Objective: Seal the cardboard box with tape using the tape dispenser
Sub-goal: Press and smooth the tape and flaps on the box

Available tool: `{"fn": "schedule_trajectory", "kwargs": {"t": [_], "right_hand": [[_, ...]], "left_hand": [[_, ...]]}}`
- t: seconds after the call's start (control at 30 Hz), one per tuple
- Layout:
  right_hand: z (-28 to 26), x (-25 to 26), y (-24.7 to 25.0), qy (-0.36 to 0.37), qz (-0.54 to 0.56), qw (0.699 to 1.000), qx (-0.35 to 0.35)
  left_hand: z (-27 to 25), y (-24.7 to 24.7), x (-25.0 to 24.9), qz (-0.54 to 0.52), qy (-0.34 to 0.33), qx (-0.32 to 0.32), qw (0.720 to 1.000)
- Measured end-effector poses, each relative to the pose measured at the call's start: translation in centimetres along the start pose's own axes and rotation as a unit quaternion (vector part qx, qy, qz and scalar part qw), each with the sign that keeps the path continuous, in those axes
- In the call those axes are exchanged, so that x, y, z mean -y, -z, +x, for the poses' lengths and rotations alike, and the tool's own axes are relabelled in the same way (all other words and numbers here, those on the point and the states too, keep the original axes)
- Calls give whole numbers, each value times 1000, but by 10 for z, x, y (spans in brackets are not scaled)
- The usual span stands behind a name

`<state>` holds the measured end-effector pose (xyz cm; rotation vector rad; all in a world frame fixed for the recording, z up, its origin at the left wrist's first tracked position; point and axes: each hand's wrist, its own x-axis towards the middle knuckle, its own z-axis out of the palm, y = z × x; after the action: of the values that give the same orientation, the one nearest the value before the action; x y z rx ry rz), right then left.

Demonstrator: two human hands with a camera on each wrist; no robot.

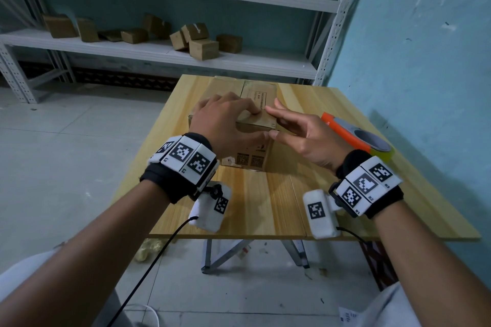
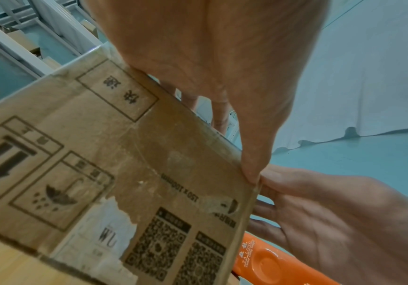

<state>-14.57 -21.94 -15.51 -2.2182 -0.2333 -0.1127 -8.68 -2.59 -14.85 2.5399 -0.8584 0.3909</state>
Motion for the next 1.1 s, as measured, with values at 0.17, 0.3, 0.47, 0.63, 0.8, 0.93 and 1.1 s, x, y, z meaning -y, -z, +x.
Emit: {"fn": "schedule_trajectory", "kwargs": {"t": [0.17,0.3,0.47,0.63,0.8,0.93,1.1], "right_hand": [[-1,1,0,0,0,1000,-1],[-1,3,0,-4,-2,1000,1],[-2,7,5,-20,-10,1000,1],[-7,4,9,-18,-20,999,-41],[-5,-1,5,-15,-49,997,-57],[-5,0,2,-2,-60,995,-77],[-5,0,0,-2,-69,994,-80]], "left_hand": [[0,-1,0,3,-3,-9,1000],[-1,1,-2,10,-5,-5,1000],[-1,22,8,-171,10,12,985],[-3,34,41,-212,95,-94,968],[-15,33,52,-138,188,-39,972],[-20,27,47,-175,165,-14,970],[-21,26,46,-227,174,-6,958]]}}
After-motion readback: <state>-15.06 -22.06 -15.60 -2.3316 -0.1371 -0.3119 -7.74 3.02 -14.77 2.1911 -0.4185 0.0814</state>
